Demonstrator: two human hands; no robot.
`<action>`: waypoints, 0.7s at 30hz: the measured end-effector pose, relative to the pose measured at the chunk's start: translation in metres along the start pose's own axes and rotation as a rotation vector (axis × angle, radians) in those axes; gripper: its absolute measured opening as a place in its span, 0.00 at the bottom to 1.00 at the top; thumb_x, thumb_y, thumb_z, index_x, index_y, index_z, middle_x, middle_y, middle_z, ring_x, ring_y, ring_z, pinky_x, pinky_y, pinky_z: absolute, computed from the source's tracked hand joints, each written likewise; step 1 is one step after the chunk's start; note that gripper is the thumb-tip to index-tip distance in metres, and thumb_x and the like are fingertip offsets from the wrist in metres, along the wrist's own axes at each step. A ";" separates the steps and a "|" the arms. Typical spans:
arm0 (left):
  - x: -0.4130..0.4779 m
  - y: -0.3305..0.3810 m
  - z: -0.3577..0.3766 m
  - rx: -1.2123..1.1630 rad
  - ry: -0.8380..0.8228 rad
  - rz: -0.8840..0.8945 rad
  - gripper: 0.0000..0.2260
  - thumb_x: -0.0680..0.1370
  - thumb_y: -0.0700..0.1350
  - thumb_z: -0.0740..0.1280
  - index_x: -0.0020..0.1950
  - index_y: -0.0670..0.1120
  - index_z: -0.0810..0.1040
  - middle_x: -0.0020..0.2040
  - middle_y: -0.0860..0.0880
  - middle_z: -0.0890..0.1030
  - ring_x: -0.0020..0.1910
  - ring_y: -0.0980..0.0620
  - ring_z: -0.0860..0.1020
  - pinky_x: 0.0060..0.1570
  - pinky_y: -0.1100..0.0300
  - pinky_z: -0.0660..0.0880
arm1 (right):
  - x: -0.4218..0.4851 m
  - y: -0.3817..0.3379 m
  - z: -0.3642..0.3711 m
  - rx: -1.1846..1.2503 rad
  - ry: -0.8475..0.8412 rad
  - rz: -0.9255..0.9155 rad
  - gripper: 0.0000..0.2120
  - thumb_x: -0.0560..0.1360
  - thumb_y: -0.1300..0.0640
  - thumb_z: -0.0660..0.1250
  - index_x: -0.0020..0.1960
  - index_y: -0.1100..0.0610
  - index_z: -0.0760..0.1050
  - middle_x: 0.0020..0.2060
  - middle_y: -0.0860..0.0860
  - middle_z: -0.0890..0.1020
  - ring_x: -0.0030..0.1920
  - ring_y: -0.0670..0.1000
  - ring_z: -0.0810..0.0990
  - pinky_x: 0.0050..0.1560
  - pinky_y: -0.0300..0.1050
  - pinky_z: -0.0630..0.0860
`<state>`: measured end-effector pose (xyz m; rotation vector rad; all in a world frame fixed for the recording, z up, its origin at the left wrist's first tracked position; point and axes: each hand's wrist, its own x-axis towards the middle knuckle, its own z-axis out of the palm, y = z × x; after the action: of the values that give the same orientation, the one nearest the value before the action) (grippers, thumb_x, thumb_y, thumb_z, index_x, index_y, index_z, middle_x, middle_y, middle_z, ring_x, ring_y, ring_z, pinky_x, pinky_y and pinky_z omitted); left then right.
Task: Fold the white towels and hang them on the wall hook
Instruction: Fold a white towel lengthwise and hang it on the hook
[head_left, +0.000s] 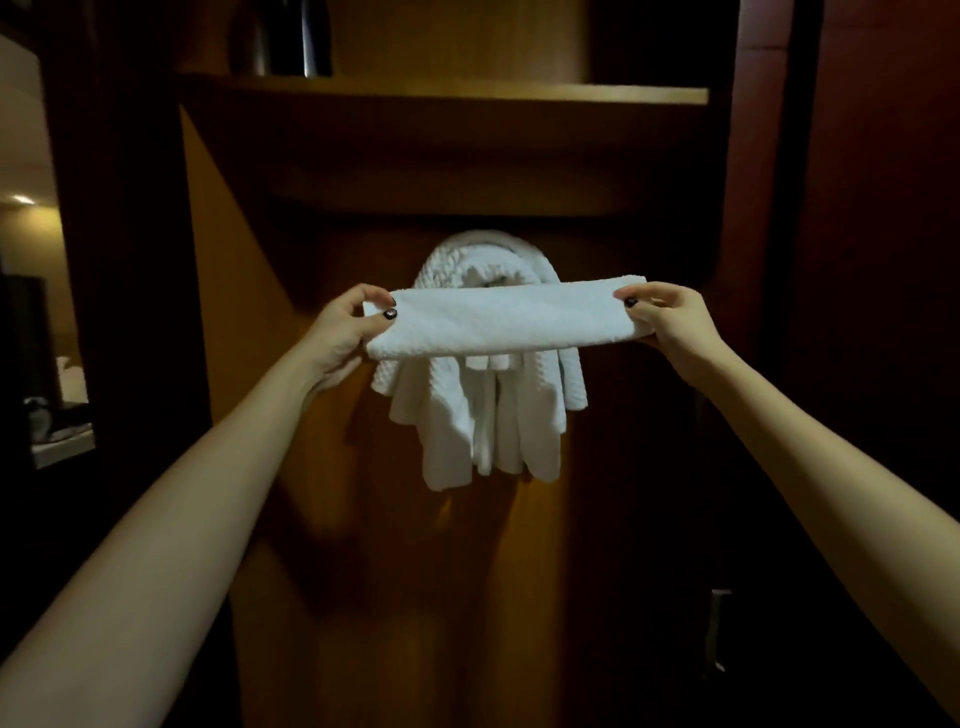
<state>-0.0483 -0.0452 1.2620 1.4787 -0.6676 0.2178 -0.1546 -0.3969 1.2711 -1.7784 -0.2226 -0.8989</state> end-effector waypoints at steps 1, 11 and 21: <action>0.011 0.002 -0.001 -0.010 0.024 0.015 0.09 0.77 0.35 0.64 0.47 0.50 0.76 0.48 0.47 0.75 0.38 0.54 0.77 0.31 0.60 0.76 | 0.011 0.000 0.005 0.007 0.014 -0.021 0.11 0.76 0.68 0.61 0.52 0.60 0.79 0.46 0.53 0.77 0.42 0.48 0.77 0.39 0.39 0.78; 0.132 0.031 -0.018 -0.102 0.047 0.134 0.06 0.78 0.37 0.64 0.52 0.46 0.73 0.46 0.47 0.78 0.34 0.58 0.80 0.29 0.64 0.77 | 0.138 0.007 0.033 0.223 0.087 -0.110 0.12 0.75 0.68 0.63 0.57 0.64 0.78 0.49 0.55 0.81 0.45 0.49 0.82 0.40 0.36 0.79; 0.215 -0.020 -0.006 -0.279 0.057 0.041 0.17 0.80 0.38 0.61 0.68 0.34 0.68 0.47 0.43 0.78 0.42 0.52 0.78 0.38 0.63 0.78 | 0.204 0.060 0.065 0.335 0.153 0.097 0.12 0.76 0.68 0.65 0.59 0.68 0.77 0.51 0.62 0.80 0.49 0.54 0.80 0.38 0.40 0.78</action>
<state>0.1372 -0.0975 1.3604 1.1886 -0.6547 0.1894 0.0503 -0.4180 1.3540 -1.3935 -0.1750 -0.8674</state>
